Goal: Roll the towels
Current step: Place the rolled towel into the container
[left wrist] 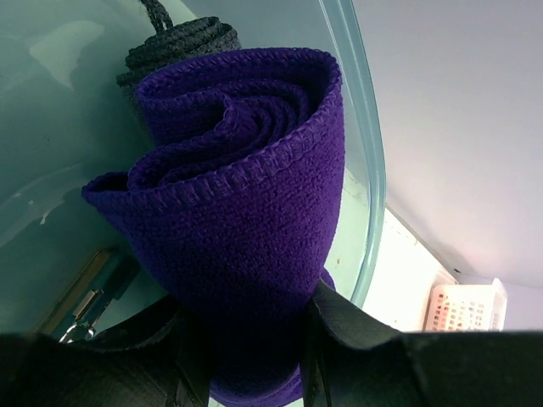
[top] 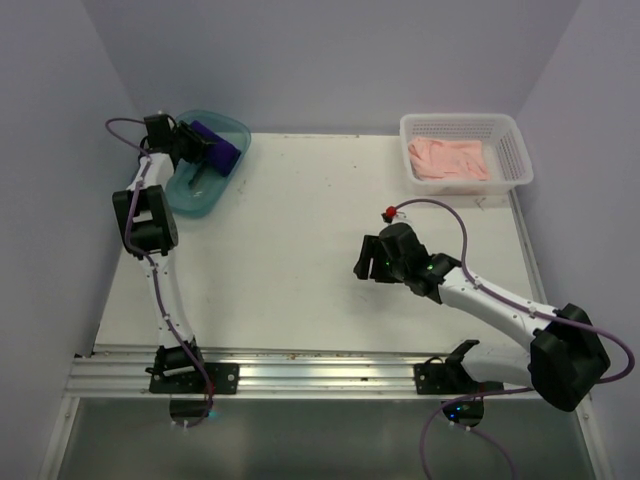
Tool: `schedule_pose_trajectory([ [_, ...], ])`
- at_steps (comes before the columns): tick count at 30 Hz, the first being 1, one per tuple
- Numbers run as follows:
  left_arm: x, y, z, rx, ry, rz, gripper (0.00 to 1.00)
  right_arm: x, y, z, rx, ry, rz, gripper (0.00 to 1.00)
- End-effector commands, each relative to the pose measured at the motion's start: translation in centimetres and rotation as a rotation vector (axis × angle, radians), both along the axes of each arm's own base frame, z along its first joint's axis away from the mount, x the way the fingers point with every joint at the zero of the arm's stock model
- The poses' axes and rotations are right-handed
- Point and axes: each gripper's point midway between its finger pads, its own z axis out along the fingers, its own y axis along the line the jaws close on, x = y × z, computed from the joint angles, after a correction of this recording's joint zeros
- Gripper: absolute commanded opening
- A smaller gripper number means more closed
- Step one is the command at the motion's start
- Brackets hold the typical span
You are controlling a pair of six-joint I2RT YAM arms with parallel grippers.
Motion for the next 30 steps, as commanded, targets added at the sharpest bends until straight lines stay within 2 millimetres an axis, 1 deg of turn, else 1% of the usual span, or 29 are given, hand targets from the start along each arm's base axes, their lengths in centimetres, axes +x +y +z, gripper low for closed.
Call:
schedule_pose_trajectory([
  [1,0.9,0.7,0.5,0.022,-0.059,-0.016,0.34,1.3,0.5,1.8,0.021,-0.035,-0.024,0.65],
  [4,0.4,0.9,-0.5,0.026,-0.035,-0.015,0.34,1.6,0.8,1.9,0.027,-0.038,-0.021,0.65],
  [5,0.0,1.0,-1.1,0.023,-0.026,-0.015,0.34,1.6,0.8,2.0,0.028,-0.04,-0.021,0.65],
  [6,-0.1,1.1,-0.9,0.024,-0.03,-0.016,0.33,1.6,0.8,1.9,0.026,-0.039,-0.023,0.65],
  [8,-0.5,1.4,-1.4,0.02,-0.021,-0.015,0.3,1.6,0.8,1.8,0.024,-0.037,-0.02,0.65],
  [9,-0.7,1.4,-1.3,0.023,-0.023,-0.02,0.3,1.6,0.8,1.8,0.024,-0.037,-0.02,0.65],
  [13,-1.3,1.5,-1.8,0.031,-0.008,-0.029,0.31,1.5,1.2,1.4,0.031,-0.023,-0.006,0.65],
  [15,-1.5,1.5,-2.2,0.034,0.002,-0.033,0.4,1.5,1.5,1.3,0.041,-0.019,0.002,0.65],
  [16,-1.7,1.5,-2.5,0.033,0.01,-0.032,0.47,1.5,1.5,1.3,0.043,-0.019,0.003,0.64],
  [17,-1.7,1.5,-2.6,0.033,0.015,-0.033,0.57,1.6,1.6,1.4,0.045,-0.021,0.006,0.64],
  [20,-1.8,1.6,-2.6,0.031,0.023,-0.034,0.69,1.6,1.5,1.4,0.04,-0.024,0.007,0.64],
  [23,-2.2,1.6,-1.8,0.035,0.026,-0.034,0.77,1.7,1.6,1.6,0.043,-0.028,0.009,0.64],
  [24,-2.3,1.5,-1.1,0.042,0.018,-0.037,0.78,1.7,1.7,1.6,0.046,-0.028,0.009,0.64],
  [25,-2.4,1.5,-0.9,0.043,0.023,-0.037,0.8,1.6,1.7,1.5,0.048,-0.026,0.012,0.64],
  [26,-2.5,1.5,-0.7,0.046,0.023,-0.037,0.8,1.7,1.9,1.6,0.053,-0.026,0.016,0.64],
  [27,-2.6,1.6,0.2,0.058,0.011,-0.039,0.81,1.7,2.0,1.7,0.056,-0.026,0.016,0.64],
  [29,-2.9,1.7,0.7,0.068,0.019,-0.037,0.82,1.8,2.1,1.9,0.063,-0.028,0.02,0.64],
  [30,-3.1,1.7,1.2,0.079,0.015,-0.038,0.82,1.8,2.1,1.8,0.06,-0.028,0.02,0.64],
])
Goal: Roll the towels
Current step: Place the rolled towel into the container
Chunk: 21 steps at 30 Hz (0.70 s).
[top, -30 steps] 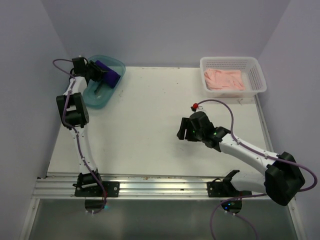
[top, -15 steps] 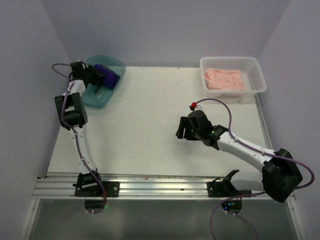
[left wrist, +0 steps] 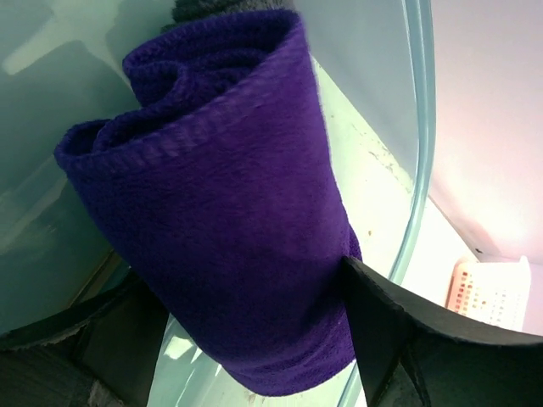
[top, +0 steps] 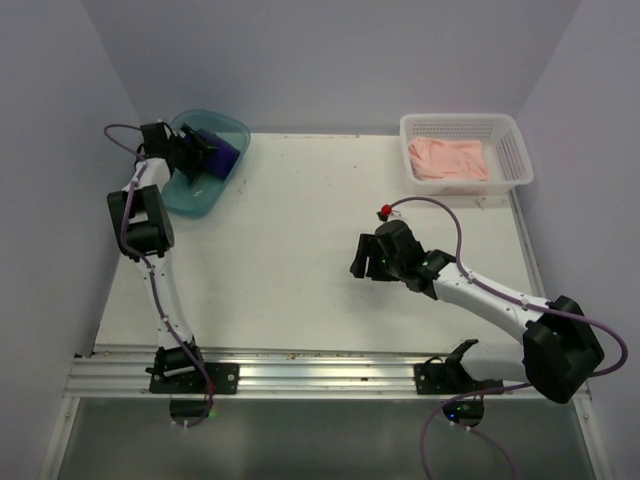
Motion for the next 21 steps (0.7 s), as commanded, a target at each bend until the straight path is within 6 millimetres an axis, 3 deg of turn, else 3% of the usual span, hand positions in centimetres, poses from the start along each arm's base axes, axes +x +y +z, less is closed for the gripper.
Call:
schedule_pose_trajectory([
  [1,-1.1,1.2,3.3,0.066,-0.013,0.011,0.82,1.4,1.2,2.2,0.054,-0.051,0.0,0.64],
  [6,-2.1,1.1,5.2,0.07,-0.02,0.006,0.84,1.2,1.0,2.5,0.052,-0.056,0.005,0.64],
  [16,-3.8,0.7,6.3,0.079,0.005,-0.007,0.88,0.8,0.6,2.9,0.062,-0.07,0.004,0.64],
  [21,-5.0,1.6,9.1,0.136,-0.019,0.05,0.88,0.6,0.4,3.2,0.063,-0.082,0.001,0.65],
])
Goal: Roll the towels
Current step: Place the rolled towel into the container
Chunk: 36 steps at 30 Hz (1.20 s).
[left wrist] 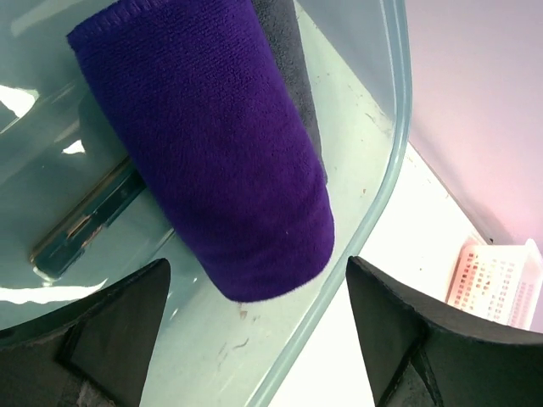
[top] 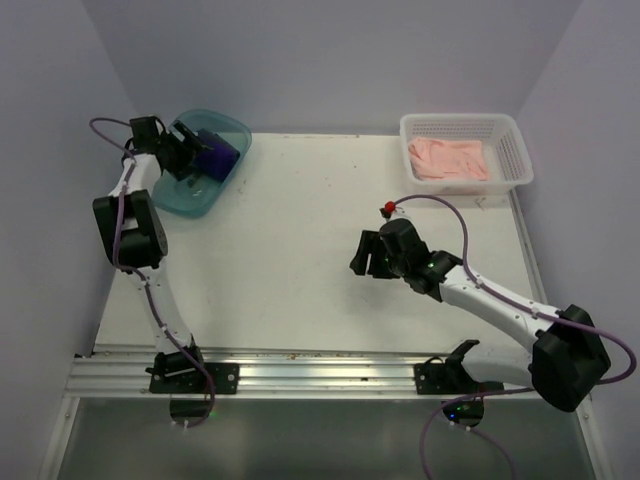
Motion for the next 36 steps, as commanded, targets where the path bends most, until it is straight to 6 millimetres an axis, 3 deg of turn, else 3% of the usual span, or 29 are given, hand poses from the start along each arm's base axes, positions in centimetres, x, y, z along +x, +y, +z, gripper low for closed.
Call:
schedule_pose_trajectory([
  [1,-1.0,1.3,5.1,0.081,-0.067,0.041,0.88,0.5,0.2,1.7,0.035,-0.046,0.001,0.65],
  [9,-0.4,0.4,6.8,0.042,-0.132,0.029,0.87,0.3,0.1,1.2,0.024,-0.038,0.006,0.65],
  [13,1.3,-0.6,7.1,0.025,-0.185,0.025,0.86,0.4,0.2,1.1,0.02,-0.038,0.007,0.65],
  [15,2.3,-0.9,6.0,0.006,-0.18,0.029,0.86,0.5,0.3,1.2,0.019,-0.038,0.013,0.65],
  [16,3.2,-1.0,6.7,0.014,-0.208,0.028,0.85,0.5,0.3,1.2,0.019,-0.038,0.013,0.65],
  [17,3.6,-0.9,5.7,0.016,-0.192,0.038,0.85,0.5,0.3,1.3,0.018,-0.039,0.012,0.65],
  [22,6.0,-0.4,5.6,0.054,-0.254,0.072,0.85,0.3,-0.1,1.2,0.006,-0.038,0.006,0.65],
  [23,6.4,-0.5,4.1,0.053,-0.236,0.067,0.85,0.3,-0.2,1.2,0.005,-0.039,0.004,0.65],
  [25,7.3,-0.9,3.5,0.05,-0.239,0.058,0.85,0.3,-0.2,1.1,0.003,-0.035,0.004,0.65],
  [27,7.6,-1.4,1.3,0.041,-0.204,0.05,0.84,0.4,-0.1,1.2,0.002,-0.033,0.007,0.65],
  [30,7.0,-2.2,0.4,0.045,-0.179,0.033,0.83,0.5,-0.1,1.5,0.0,-0.04,0.005,0.65],
  [36,5.5,-2.5,5.0,0.082,-0.227,0.039,0.82,0.5,0.1,1.8,0.009,-0.043,0.012,0.65],
])
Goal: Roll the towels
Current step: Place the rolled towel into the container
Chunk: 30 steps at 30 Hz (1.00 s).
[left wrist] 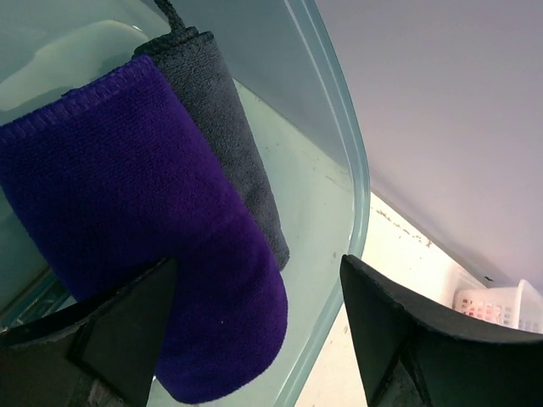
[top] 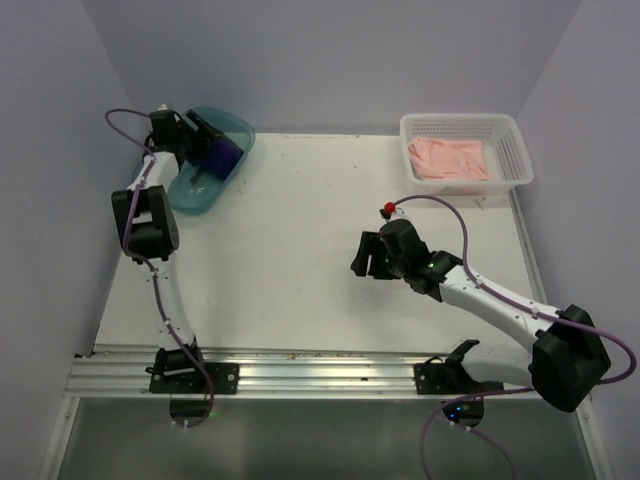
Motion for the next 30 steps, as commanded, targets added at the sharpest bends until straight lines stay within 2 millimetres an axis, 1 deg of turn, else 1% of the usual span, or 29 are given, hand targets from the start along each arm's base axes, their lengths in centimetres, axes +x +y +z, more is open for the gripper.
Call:
schedule_pose_trajectory([
  [1,-0.8,-0.2,5.6,0.05,-0.082,0.004,0.82,0.8,0.3,1.9,0.022,-0.043,0.002,0.65],
  [2,-1.2,-0.2,7.3,0.074,-0.106,-0.001,0.82,0.9,0.4,2.3,0.027,-0.056,0.006,0.65],
  [4,-1.9,0.0,8.2,0.103,-0.091,0.01,0.82,1.3,0.2,2.9,0.016,-0.086,0.001,0.65],
  [5,-2.4,-0.1,10.1,0.124,-0.116,0.007,0.82,1.5,-0.1,3.5,0.006,-0.109,0.0,0.65],
  [6,-3.0,0.1,10.2,0.136,-0.1,0.016,0.82,1.7,-0.7,3.6,-0.024,-0.119,-0.019,0.66],
  [7,-3.4,0.2,10.7,0.144,-0.1,0.019,0.82,2.6,-1.7,4.5,-0.065,-0.161,-0.065,0.66],
  [8,-4.1,0.1,12.6,0.165,-0.129,0.016,0.82,3.1,-2.6,4.9,-0.113,-0.186,-0.092,0.67],
  [9,-4.8,0.3,12.6,0.18,-0.11,0.024,0.82,3.2,-3.7,4.9,-0.169,-0.182,-0.116,0.67],
  [10,-5.4,0.2,13.1,0.194,-0.104,0.025,0.82,3.7,-4.6,5.4,-0.206,-0.194,-0.146,0.68],
  [11,-6.2,0.1,14.8,0.221,-0.126,0.02,0.82,4.8,-5.6,7.0,-0.249,-0.236,-0.193,0.7],
  [12,-7.2,-0.4,14.2,0.236,-0.096,0.015,0.82,5.6,-7.2,6.9,-0.293,-0.218,-0.235,0.7],
  [13,-8.5,-0.7,16.2,0.267,-0.127,0.01,0.82,6.7,-7.7,8.4,-0.292,-0.237,-0.259,0.7],
  [14,-9.2,-1.1,16.5,0.286,-0.131,0.0,0.82,7.4,-8.4,8.9,-0.289,-0.238,-0.282,0.7],
  [15,-10.3,-2.1,15.0,0.312,-0.092,-0.01,0.83,8.6,-10.2,9.3,-0.287,-0.23,-0.338,0.7],
  [16,-11.1,-2.6,15.0,0.334,-0.086,-0.016,0.84,9.6,-10.7,9.4,-0.285,-0.224,-0.359,0.7],
  [17,-12.4,-3.2,16.4,0.365,-0.11,-0.025,0.84,10.7,-11.2,10.7,-0.273,-0.245,-0.384,0.7],
  [18,-13.6,-4.4,14.5,0.372,-0.073,-0.055,0.84,11.6,-12.5,11.0,-0.271,-0.24,-0.42,0.7],
  [19,-14.4,-4.9,14.2,0.376,-0.067,-0.067,0.84,12.5,-12.8,10.7,-0.273,-0.225,-0.429,0.7],
  [20,-15.6,-5.2,15.0,0.387,-0.086,-0.075,0.84,13.2,-12.9,11.7,-0.255,-0.238,-0.433,0.7],
  [21,-16.7,-5.3,13.3,0.391,-0.046,-0.084,0.84,13.7,-13.1,11.7,-0.243,-0.232,-0.435,0.7],
  [22,-17.6,-6.3,13.0,0.397,-0.04,-0.104,0.84,14.4,-13.1,11.8,-0.242,-0.231,-0.437,0.7],
  [23,-18.7,-6.5,13.8,0.404,-0.057,-0.105,0.84,14.6,-13.1,11.8,-0.239,-0.229,-0.44,0.7],
  [24,-19.9,-6.9,12.2,0.411,-0.019,-0.119,0.84,14.9,-13.2,11.7,-0.239,-0.228,-0.443,0.7],
  [25,-20.7,-7.1,11.8,0.417,-0.012,-0.124,0.84,15.0,-13.1,11.8,-0.229,-0.227,-0.443,0.7],
  [26,-21.7,-7.2,12.3,0.427,-0.027,-0.126,0.84,15.3,-12.8,11.6,-0.225,-0.224,-0.433,0.72],
  [27,-22.9,-7.8,10.7,0.442,0.013,-0.146,0.84,15.3,-12.6,11.4,-0.219,-0.22,-0.423,0.74],
  [28,-23.9,-8.4,11.1,0.447,0.003,-0.164,0.85,15.2,-12.5,11.3,-0.212,-0.216,-0.419,0.76],
  [29,-24.6,-8.4,10.6,0.464,0.016,-0.157,0.85,15.1,-12.5,11.0,-0.207,-0.207,-0.426,0.79],
  [30,-25.8,-9.4,9.2,0.469,0.043,-0.19,0.86,15.1,-12.5,10.7,-0.206,-0.201,-0.431,0.8],
])
